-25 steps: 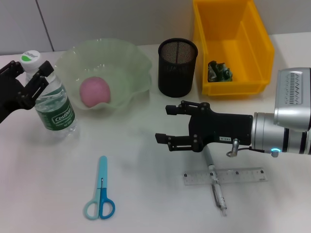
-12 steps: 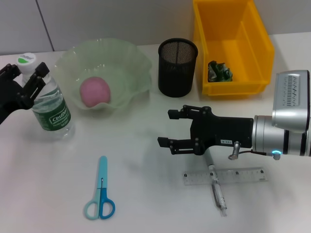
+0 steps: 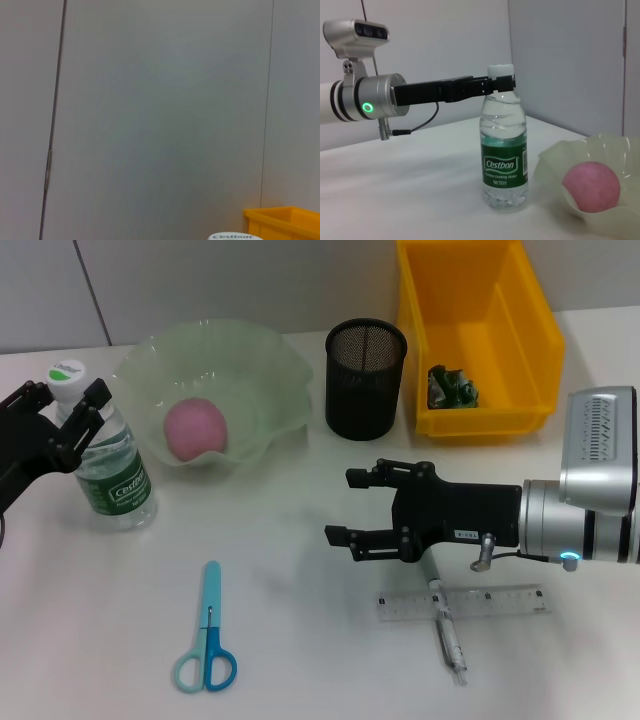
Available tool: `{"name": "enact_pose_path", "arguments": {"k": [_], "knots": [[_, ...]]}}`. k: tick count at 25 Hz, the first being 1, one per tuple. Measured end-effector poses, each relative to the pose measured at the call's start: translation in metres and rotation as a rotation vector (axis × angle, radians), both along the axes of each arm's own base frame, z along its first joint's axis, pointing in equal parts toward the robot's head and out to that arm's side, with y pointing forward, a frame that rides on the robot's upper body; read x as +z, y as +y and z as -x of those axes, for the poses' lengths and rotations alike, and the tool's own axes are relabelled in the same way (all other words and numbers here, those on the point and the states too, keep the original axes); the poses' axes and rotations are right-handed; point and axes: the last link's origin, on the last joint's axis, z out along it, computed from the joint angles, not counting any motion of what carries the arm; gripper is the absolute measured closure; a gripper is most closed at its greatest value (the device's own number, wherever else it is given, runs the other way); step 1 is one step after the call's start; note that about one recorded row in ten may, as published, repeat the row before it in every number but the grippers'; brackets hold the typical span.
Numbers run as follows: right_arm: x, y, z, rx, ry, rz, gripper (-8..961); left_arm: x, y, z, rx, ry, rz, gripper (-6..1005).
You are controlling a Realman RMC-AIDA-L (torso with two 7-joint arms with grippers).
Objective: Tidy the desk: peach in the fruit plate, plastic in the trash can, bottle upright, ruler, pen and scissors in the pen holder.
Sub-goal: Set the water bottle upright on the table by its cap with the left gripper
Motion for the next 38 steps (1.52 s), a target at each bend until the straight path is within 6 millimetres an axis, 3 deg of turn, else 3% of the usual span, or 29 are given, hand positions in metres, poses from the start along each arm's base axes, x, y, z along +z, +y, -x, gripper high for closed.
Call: {"name": "enact_pose_path", "arguments": {"k": [38], "knots": [[-0.0004, -0.0004, 0.0011, 0.002, 0.003, 0.006, 143, -0.0017, -0.004, 0.0014, -0.01, 0.013, -0.002, 518]]}}
